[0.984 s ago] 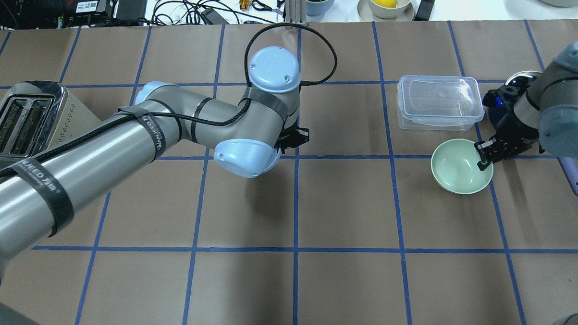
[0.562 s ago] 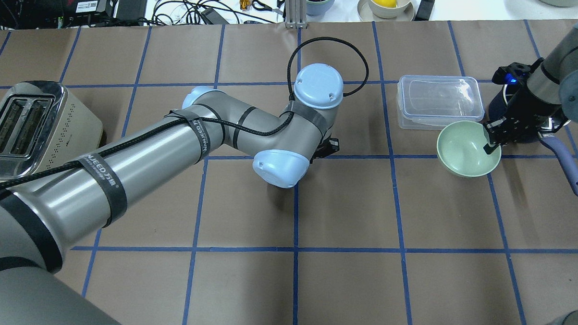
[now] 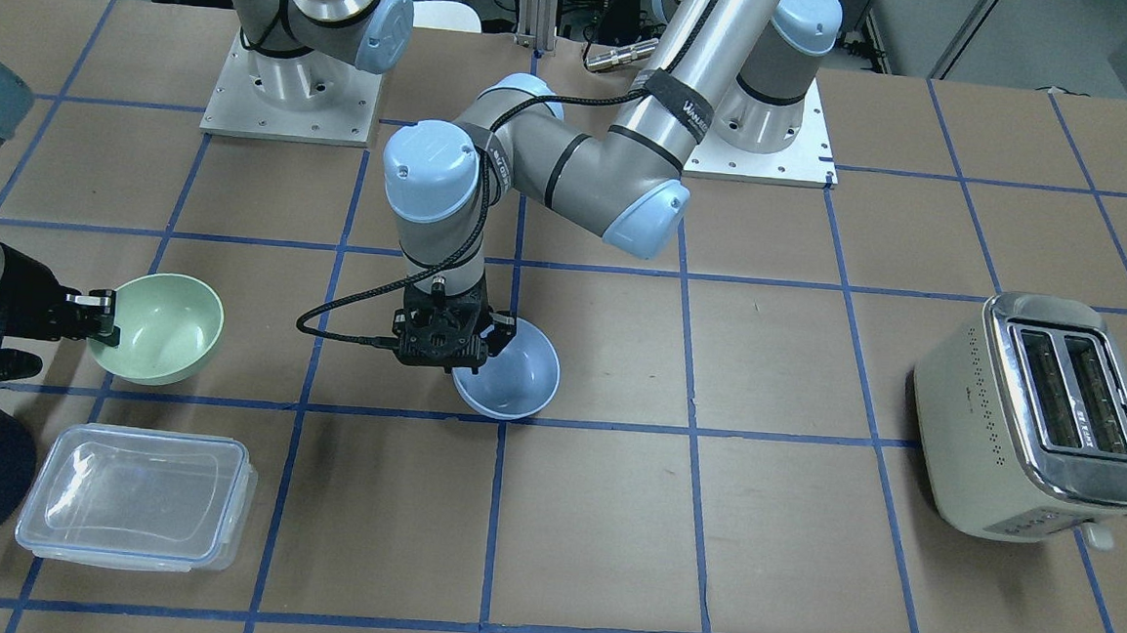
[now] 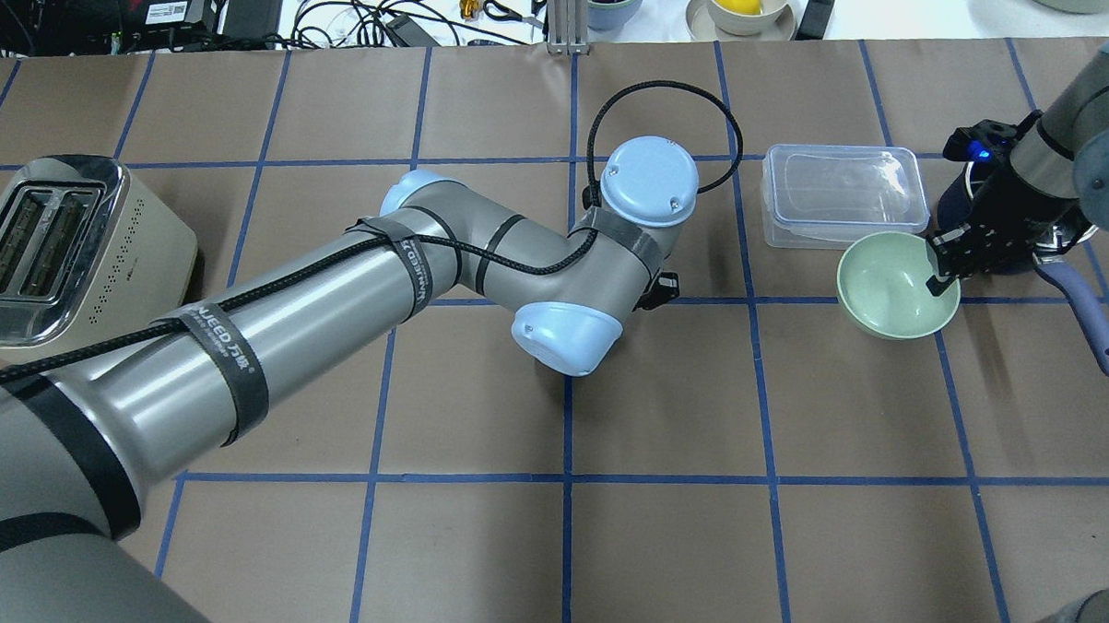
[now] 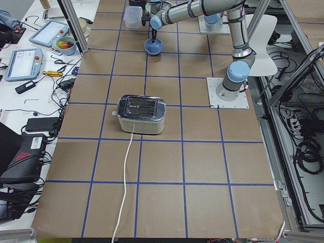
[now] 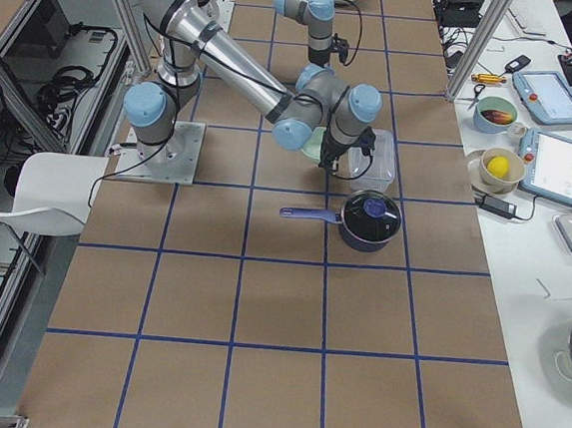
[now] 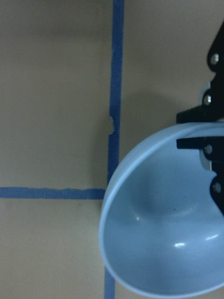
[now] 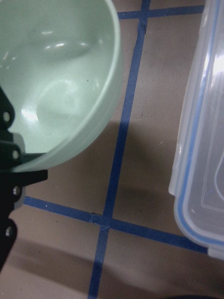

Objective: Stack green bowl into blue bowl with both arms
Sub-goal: 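Carry the light blue bowl with the left gripper to table center, then release blue bowl and raise left gripper while right carries green bowl over, then lower the pale green bowl into the blue bowl with right gripper, open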

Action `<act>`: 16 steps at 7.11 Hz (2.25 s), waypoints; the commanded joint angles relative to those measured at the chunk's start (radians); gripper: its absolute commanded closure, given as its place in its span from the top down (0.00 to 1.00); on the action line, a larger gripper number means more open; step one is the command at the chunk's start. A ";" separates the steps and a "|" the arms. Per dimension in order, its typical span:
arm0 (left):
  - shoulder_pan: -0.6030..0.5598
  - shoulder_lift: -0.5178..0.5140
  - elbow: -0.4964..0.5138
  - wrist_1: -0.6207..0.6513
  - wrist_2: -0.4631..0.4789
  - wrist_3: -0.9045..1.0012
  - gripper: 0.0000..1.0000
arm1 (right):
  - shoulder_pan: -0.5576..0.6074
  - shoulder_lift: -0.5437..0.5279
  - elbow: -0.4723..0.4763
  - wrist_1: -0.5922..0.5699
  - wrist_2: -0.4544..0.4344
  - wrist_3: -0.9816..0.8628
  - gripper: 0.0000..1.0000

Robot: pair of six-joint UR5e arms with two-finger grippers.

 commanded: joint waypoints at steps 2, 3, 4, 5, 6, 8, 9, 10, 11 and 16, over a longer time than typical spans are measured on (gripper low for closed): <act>0.145 0.118 0.000 -0.022 0.006 0.211 1.00 | 0.031 -0.023 -0.005 0.038 0.083 0.041 0.00; 0.180 0.156 0.007 -0.095 0.003 0.272 1.00 | 0.083 -0.039 -0.005 0.042 0.085 0.128 0.00; 0.240 0.219 0.009 -0.151 0.002 0.338 1.00 | 0.156 -0.059 -0.011 0.039 0.085 0.218 0.00; 0.327 0.290 0.015 -0.236 -0.033 0.444 1.00 | 0.245 -0.075 -0.016 0.042 0.086 0.348 0.00; 0.419 0.359 0.018 -0.318 -0.094 0.472 1.00 | 0.357 -0.082 -0.017 0.036 0.101 0.462 0.00; 0.487 0.471 0.004 -0.415 -0.132 0.537 1.00 | 0.492 -0.063 -0.011 -0.018 0.143 0.601 0.00; 0.504 0.508 0.019 -0.442 -0.136 0.594 1.00 | 0.533 -0.038 -0.013 -0.035 0.201 0.609 0.00; 0.504 0.540 0.010 -0.519 -0.129 0.619 1.00 | 0.545 0.001 -0.013 -0.080 0.216 0.609 0.00; 0.507 0.562 0.015 -0.551 -0.124 0.622 1.00 | 0.550 0.038 -0.010 -0.125 0.217 0.609 0.00; 0.575 0.516 0.093 -0.671 -0.135 0.612 1.00 | 0.579 0.091 -0.010 -0.232 0.263 0.642 0.77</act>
